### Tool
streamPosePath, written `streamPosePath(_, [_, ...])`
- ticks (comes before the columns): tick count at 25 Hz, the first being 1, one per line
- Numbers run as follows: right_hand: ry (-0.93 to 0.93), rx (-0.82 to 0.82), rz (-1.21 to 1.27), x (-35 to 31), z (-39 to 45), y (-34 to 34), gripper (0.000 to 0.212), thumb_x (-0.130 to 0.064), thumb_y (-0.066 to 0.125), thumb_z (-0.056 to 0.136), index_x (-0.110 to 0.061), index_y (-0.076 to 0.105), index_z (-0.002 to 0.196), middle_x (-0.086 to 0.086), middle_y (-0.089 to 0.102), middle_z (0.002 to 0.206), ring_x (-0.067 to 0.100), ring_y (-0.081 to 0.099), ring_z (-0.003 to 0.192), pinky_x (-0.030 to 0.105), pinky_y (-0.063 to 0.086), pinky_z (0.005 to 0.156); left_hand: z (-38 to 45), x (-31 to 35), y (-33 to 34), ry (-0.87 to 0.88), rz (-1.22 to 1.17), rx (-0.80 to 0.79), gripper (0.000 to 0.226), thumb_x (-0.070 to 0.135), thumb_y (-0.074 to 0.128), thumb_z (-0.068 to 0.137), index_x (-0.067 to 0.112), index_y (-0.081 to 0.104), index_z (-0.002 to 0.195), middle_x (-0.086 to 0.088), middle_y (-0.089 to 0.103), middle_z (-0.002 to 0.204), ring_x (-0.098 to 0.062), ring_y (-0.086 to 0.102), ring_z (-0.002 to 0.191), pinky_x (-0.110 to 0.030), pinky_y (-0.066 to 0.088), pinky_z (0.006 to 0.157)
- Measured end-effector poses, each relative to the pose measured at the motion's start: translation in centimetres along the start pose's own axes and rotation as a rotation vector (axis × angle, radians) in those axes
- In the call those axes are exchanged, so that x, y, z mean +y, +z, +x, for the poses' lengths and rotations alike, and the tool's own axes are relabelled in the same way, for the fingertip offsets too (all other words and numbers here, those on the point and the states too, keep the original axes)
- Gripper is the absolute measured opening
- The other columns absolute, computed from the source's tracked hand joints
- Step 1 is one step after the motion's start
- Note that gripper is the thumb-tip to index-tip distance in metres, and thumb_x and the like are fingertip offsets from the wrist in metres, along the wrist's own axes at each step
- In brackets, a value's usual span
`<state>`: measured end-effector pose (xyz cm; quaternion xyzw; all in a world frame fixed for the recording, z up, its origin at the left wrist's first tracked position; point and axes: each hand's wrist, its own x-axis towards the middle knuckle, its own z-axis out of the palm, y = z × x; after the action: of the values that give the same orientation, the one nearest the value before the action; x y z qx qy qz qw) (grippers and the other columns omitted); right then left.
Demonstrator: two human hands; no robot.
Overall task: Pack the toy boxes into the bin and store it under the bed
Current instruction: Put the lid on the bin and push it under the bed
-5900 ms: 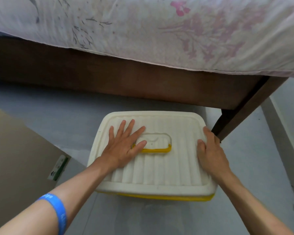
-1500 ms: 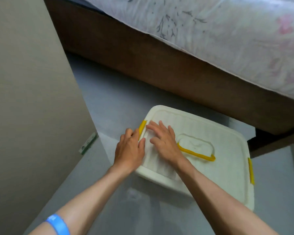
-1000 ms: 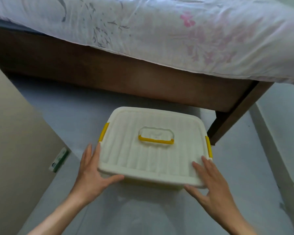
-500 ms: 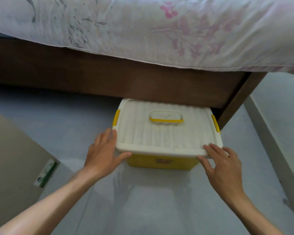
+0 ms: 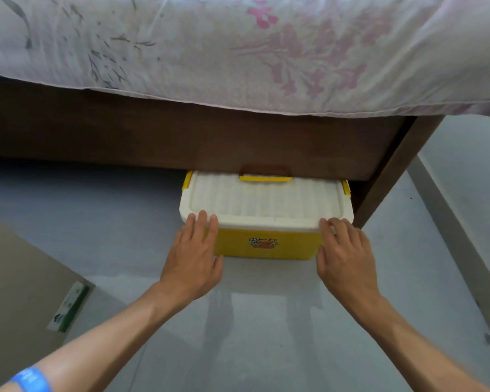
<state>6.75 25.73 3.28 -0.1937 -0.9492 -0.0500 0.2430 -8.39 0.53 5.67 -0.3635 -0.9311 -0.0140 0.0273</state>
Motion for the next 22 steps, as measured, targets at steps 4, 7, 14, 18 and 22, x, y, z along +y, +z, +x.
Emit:
streamPosePath(4, [0.078,-0.169,-0.098,-0.4,1.4,-0.3,0.058,-0.016,0.057,0.082,-0.004,0.045,0.137,0.014,0.050,0.131,0.038,0.044,0.124,0.053,0.038,0.102,1.4,-1.3,0.9,0.016,-0.031,-0.117,0.095,0.054,0.043,0.094,0.013,-0.018,0.154,-0.009,-0.021,0.164,-0.031,-0.020,0.150,-0.045,0.004,0.122])
streamPosePath(7, [0.065,-0.172,-0.105,0.0,0.9,-0.4,0.063,-0.020,0.056,0.086,-0.006,0.039,0.145,0.016,0.040,0.148,0.041,0.041,0.129,0.054,0.038,0.099,1.9,-2.5,0.6,0.071,0.019,-0.132,0.097,0.061,0.040,0.092,0.018,-0.021,0.154,-0.006,-0.023,0.164,-0.028,-0.019,0.151,-0.046,0.000,0.121])
streamPosePath(14, [0.032,-0.256,-0.126,-1.9,2.6,0.0,0.058,-0.027,0.067,0.083,-0.001,0.051,0.132,0.017,0.054,0.131,0.043,0.049,0.122,0.059,0.035,0.106,1.9,-2.9,0.3,0.127,0.070,0.007,0.098,0.057,0.066,0.082,0.019,0.016,0.157,-0.010,0.020,0.162,-0.033,0.024,0.147,-0.044,0.034,0.111])
streamPosePath(18, [-0.118,-0.241,-0.129,-2.4,4.7,-0.9,0.033,0.005,0.071,0.071,-0.006,0.059,0.100,0.011,0.056,0.095,0.033,0.057,0.078,0.049,0.053,0.072,5.5,-1.4,-2.0,0.037,0.145,0.059,0.056,0.014,0.064,0.084,0.023,0.042,0.134,-0.001,0.049,0.121,-0.023,0.048,0.109,-0.033,0.037,0.093])
streamPosePath(22, [-0.177,-0.237,-0.069,-1.2,0.2,-2.8,0.033,0.004,0.077,0.068,-0.009,0.056,0.090,0.010,0.055,0.087,0.029,0.052,0.068,0.043,0.051,0.060,2.4,-0.2,-3.3,0.244,0.122,-0.023,0.035,0.017,0.059,0.082,0.020,0.050,0.116,-0.001,0.056,0.105,-0.024,0.052,0.091,-0.034,0.039,0.080])
